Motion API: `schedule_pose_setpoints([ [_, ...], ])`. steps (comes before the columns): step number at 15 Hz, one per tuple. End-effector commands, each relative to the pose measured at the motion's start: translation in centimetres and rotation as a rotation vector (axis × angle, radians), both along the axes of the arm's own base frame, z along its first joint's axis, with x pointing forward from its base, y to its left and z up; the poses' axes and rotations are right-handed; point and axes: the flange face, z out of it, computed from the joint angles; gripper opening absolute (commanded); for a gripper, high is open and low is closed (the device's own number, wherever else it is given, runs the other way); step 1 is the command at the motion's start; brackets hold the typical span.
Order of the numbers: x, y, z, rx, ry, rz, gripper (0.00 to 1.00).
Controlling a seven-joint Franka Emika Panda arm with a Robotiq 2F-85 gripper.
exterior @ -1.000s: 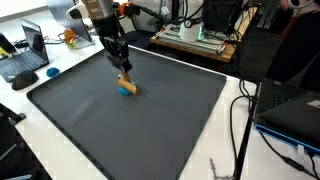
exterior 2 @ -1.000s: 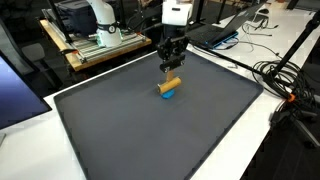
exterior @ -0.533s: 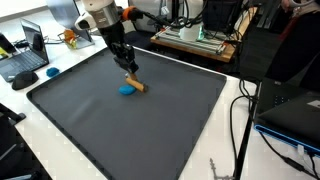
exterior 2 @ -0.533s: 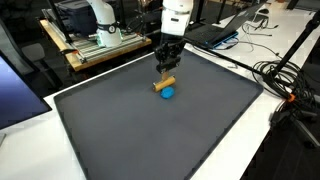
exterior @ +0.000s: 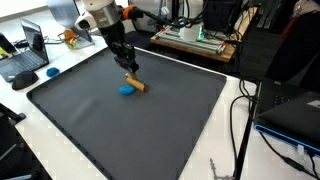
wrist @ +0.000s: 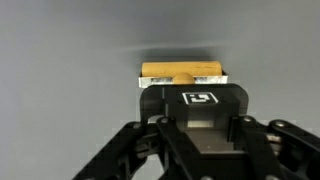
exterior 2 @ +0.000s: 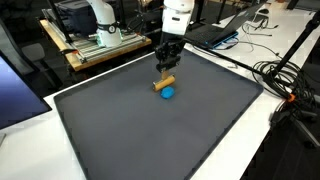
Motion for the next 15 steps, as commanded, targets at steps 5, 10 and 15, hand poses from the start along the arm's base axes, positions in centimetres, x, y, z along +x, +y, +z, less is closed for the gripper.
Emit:
schedule_pose_setpoints([
  [5, -1.2, -0.3, 6.1, 0.015, -0.030, -0.162, 0.21],
  [10, -2.1, -0.5, 9.7, 0.016, -0.074, -0.381, 0.21],
  [15, -2.9, 1.7, 12.3, -0.049, -0.083, -0.006, 0.21],
])
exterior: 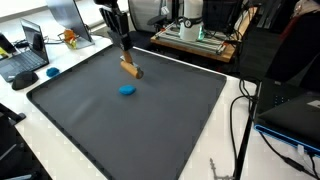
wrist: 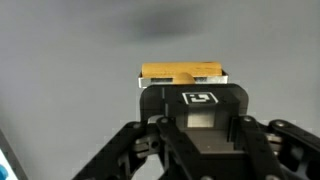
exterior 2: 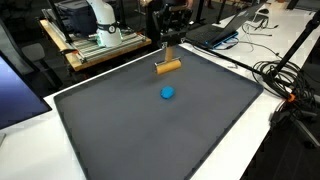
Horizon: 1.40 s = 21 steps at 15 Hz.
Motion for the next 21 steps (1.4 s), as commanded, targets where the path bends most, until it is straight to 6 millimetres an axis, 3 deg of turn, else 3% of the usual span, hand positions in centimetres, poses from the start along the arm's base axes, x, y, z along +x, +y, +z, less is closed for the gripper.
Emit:
schedule_pose_setpoints([
  [1, -2.0, 1.5, 2.6, -0.047, 0.021, 0.193, 0.21],
  [5, -2.9, 2.7, 4.9, -0.082, 0.049, 0.402, 0.21],
  [10, -2.7, 2.7, 6.7, -0.100, 0.040, 0.666, 0.21],
  [13, -2.1, 1.9, 6.3, -0.106, 0.031, 0.825, 0.21],
  [18, 0.4, 0.5, 3.9, -0.136, -0.034, 1.073, 0.21],
  [19, -0.6, 1.4, 4.1, -0.112, 0.000, 0.989, 0.46],
  [21, 0.2, 0.9, 3.1, -0.120, -0.019, 1.037, 0.46],
])
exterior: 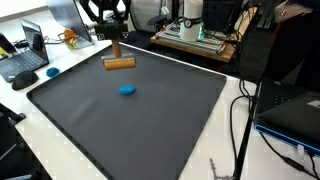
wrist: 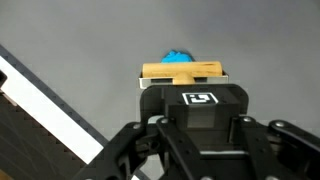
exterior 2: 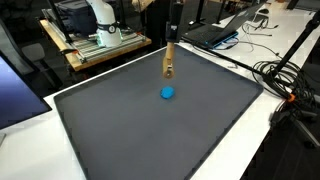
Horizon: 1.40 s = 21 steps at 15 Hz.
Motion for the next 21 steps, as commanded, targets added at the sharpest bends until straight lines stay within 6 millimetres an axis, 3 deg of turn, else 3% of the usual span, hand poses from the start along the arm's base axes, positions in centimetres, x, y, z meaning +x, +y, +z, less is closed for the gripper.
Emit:
schedule_pose_setpoints([
  [1, 0.1, -0.1, -0.2, 0.000, 0.003, 0.007, 0.46],
  [2, 0.1, -0.1, -0.3, 0.000, 0.005, 0.011, 0.21],
  [12, 2.5, -1.3, -6.0, 0.015, 0.070, 0.427, 0.21],
  [21, 3.3, -2.7, -10.9, 0.077, 0.096, 0.576, 0.21],
])
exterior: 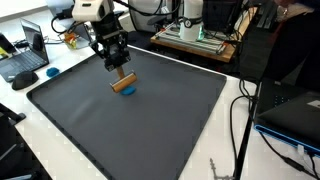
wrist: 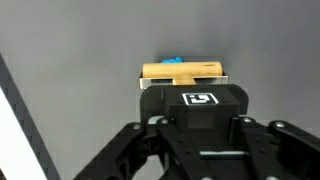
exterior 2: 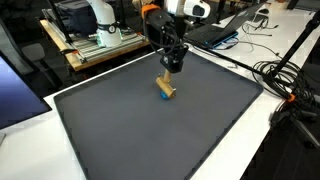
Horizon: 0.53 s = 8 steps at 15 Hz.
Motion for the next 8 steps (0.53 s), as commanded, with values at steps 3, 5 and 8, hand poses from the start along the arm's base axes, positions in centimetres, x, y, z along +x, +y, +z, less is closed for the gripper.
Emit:
schedule_pose_setpoints([
  [3, 1.2, -0.3, -1.6, 0.075, 0.004, 0.063, 0.21],
  [5, 1.3, -0.1, -2.3, 0.083, 0.016, 0.077, 0.21],
  [8, 1.5, -0.2, -3.1, 0.087, 0.029, 0.085, 0.21],
])
